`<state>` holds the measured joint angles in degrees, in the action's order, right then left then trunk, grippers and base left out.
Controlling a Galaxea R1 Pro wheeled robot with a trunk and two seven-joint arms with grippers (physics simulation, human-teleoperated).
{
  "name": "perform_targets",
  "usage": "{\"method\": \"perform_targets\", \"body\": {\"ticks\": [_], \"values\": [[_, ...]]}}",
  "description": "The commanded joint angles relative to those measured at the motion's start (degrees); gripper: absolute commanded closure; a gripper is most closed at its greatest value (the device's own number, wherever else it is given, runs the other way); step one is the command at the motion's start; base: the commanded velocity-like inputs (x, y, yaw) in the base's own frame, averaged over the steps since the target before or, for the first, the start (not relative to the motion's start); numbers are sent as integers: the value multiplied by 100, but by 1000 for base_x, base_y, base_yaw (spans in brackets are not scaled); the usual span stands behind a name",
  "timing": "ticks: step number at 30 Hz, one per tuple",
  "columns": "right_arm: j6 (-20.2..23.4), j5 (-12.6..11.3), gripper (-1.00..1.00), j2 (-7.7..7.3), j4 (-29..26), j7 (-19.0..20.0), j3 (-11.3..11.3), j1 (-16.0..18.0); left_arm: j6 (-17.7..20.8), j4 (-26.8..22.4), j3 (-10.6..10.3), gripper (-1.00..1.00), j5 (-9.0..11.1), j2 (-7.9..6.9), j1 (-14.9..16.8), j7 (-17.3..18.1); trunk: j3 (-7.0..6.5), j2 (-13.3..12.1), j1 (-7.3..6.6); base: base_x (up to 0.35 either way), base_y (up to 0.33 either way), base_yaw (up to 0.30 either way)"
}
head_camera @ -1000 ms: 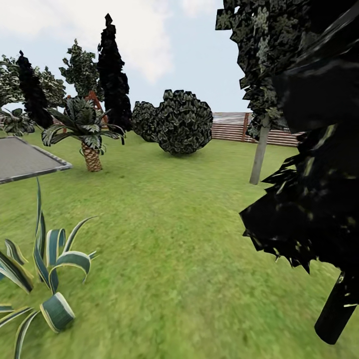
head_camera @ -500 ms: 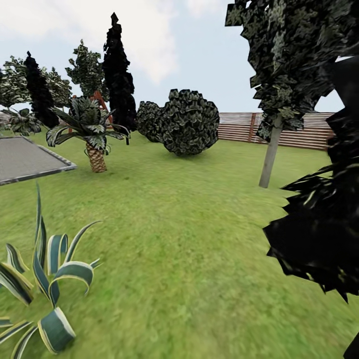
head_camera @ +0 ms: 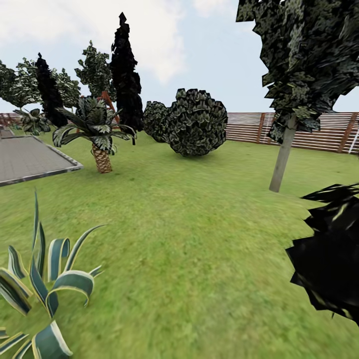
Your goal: Take the three Easter eggs out of the wicker basket on the lawn in the garden, then place them on the lawn next to a single tree (choose any tree) so that all three eggs are next to the same tree and none are left in the basket.
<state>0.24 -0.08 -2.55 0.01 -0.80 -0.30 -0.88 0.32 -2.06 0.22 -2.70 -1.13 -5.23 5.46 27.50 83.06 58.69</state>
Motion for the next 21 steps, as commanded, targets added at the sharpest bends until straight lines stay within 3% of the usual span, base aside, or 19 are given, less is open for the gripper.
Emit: {"method": "perform_targets", "body": {"ticks": [1,21], "values": [[3,0,-100,0,-1,-8,-3,0,3,-14,5,-100,-28,-1,-4,16,3,1,4,334,0,1],[3,0,-100,0,-1,-8,0,0,3,-14,5,-100,-28,-1,-4,17,3,1,4,335,0,0]]}}
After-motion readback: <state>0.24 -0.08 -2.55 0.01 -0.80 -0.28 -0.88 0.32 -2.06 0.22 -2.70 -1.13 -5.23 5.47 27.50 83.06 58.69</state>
